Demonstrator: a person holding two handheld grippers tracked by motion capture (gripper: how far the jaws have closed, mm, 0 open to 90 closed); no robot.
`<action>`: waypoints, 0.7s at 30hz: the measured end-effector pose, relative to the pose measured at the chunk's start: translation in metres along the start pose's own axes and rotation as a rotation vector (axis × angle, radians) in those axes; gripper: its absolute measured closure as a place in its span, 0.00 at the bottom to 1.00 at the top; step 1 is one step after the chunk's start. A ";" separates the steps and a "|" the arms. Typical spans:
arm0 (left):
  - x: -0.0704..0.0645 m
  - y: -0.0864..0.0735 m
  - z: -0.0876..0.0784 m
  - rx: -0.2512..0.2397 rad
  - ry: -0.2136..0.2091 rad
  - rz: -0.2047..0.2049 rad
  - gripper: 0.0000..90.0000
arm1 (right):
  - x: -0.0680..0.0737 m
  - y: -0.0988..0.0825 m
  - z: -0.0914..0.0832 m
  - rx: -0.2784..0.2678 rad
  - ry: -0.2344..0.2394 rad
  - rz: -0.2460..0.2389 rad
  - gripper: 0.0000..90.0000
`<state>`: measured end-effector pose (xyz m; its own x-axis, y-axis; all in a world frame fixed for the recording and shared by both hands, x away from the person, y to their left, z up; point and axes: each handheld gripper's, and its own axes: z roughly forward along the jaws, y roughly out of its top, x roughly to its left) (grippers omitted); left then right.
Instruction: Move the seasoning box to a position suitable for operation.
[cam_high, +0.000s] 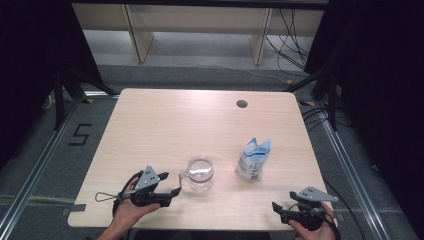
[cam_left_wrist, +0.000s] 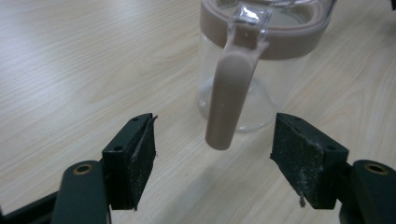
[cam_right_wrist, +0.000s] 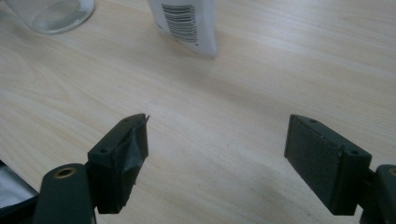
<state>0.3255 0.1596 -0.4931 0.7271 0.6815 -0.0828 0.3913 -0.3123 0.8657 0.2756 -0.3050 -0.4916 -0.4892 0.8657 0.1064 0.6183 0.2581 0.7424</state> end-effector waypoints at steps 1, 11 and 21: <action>0.000 0.001 0.001 0.001 -0.011 -0.015 0.35 | 0.000 0.000 0.001 0.007 0.003 -0.001 0.25; 0.000 0.007 0.007 0.002 -0.006 0.035 0.44 | 0.000 0.000 0.000 -0.001 0.000 -0.009 0.26; -0.002 0.012 0.013 -0.005 -0.026 0.082 0.59 | 0.003 0.000 0.000 0.010 0.011 0.018 0.26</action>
<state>0.3357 0.1459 -0.4891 0.7708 0.6366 -0.0242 0.3270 -0.3629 0.8726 0.2743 -0.3023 -0.4914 -0.4844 0.8656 0.1271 0.6335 0.2468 0.7334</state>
